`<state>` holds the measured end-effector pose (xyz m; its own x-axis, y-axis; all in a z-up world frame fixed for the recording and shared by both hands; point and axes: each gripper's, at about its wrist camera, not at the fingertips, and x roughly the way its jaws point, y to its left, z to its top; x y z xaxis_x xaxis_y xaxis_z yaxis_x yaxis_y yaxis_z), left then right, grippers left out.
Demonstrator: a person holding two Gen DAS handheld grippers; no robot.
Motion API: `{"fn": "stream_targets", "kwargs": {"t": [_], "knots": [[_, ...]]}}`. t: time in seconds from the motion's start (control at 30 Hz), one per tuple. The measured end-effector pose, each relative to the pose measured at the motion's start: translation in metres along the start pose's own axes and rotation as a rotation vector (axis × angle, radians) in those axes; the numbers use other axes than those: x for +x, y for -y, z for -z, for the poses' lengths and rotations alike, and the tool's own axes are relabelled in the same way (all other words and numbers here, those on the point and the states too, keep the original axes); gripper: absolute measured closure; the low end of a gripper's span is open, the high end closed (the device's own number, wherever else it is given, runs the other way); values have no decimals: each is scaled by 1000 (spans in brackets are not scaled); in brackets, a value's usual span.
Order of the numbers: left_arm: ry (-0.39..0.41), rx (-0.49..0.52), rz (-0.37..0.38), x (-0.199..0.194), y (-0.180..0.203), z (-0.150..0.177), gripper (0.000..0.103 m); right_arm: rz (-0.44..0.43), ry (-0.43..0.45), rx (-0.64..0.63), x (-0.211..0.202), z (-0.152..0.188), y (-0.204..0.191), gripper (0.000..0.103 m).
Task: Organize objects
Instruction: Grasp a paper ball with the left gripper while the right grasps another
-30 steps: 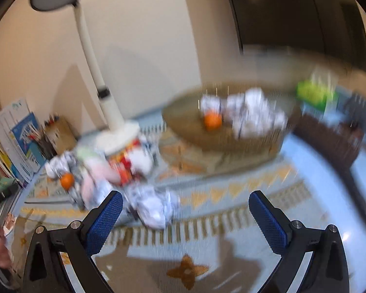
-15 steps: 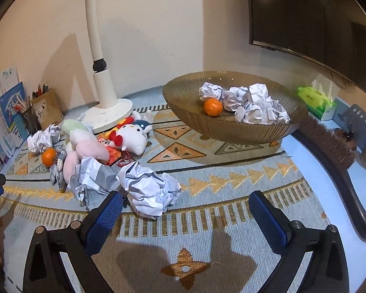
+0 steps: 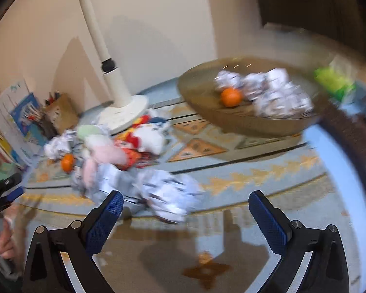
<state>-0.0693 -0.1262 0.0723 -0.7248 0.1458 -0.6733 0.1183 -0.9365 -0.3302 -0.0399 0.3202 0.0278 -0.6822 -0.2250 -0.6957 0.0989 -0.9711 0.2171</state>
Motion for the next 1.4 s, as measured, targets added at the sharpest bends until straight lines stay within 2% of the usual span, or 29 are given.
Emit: {"fn": "stream_targets", "kwargs": {"t": [0.07, 0.13, 0.17, 0.2, 0.23, 0.27, 0.3, 0.33, 0.37, 0.4, 0.5, 0.63, 0.73, 0.8, 0.9, 1.0, 1.1, 1.23, 1.3, 1.37, 1.4], "knots": [[-29, 9, -25, 23, -2, -15, 6, -16, 14, -2, 6, -5, -7, 0], [-60, 26, -5, 48, 0, -23, 9, 1, 30, -18, 13, -2, -11, 5], [-70, 41, -20, 59, 2, -25, 15, 9, 26, -16, 19, 2, -11, 9], [-83, 49, -39, 72, 3, -27, 17, 23, 7, -17, 23, 2, -11, 19], [-101, 45, -41, 84, 3, -28, 24, 16, 6, -22, 23, 1, -12, 20], [-113, 38, -37, 90, 2, -28, 37, -1, 15, -28, 22, 0, -13, 20], [-122, 27, -20, 96, 1, -28, 43, -4, 15, -33, 23, 0, -13, 21], [-121, 25, -7, 98, 1, -28, 57, -1, 11, -35, 24, 0, -14, 27], [-124, 36, -10, 100, 2, -28, 59, -4, 2, -39, 26, 0, -13, 34], [-112, 42, -16, 96, 3, -28, 60, -12, -9, -45, 28, 0, -14, 48], [-66, 50, -14, 75, 5, -28, 62, -20, -15, -55, 30, 1, -16, 58], [19, 43, 20, 26, 11, -24, 62, -38, 75, -44, 11, 2, -15, 58], [62, 42, 81, -17, 20, -3, 62, -74, 141, -19, -4, 3, -9, 58], [65, 35, 128, -39, 28, 22, 62, -85, 156, 5, -9, 4, -4, 58], [24, 50, 169, -50, 41, 58, 62, -85, 177, 9, -19, 6, -4, 58], [1, 96, 190, -45, 58, 93, 62, -101, 144, -20, -30, 14, -11, 57], [-7, 140, 198, -33, 73, 110, 62, -142, 70, -79, -35, 23, -23, 57], [15, 205, 151, -22, 85, 120, 62, -57, 17, -215, -28, 45, -44, 57], [19, 206, 141, -23, 84, 121, 62, -56, 24, -240, -27, 46, -49, 56], [42, 210, 143, -28, 83, 122, 61, -66, 14, -262, -23, 48, -51, 48], [42, 215, 142, -28, 84, 123, 61, -55, -11, -261, -18, 48, -51, 38]]}}
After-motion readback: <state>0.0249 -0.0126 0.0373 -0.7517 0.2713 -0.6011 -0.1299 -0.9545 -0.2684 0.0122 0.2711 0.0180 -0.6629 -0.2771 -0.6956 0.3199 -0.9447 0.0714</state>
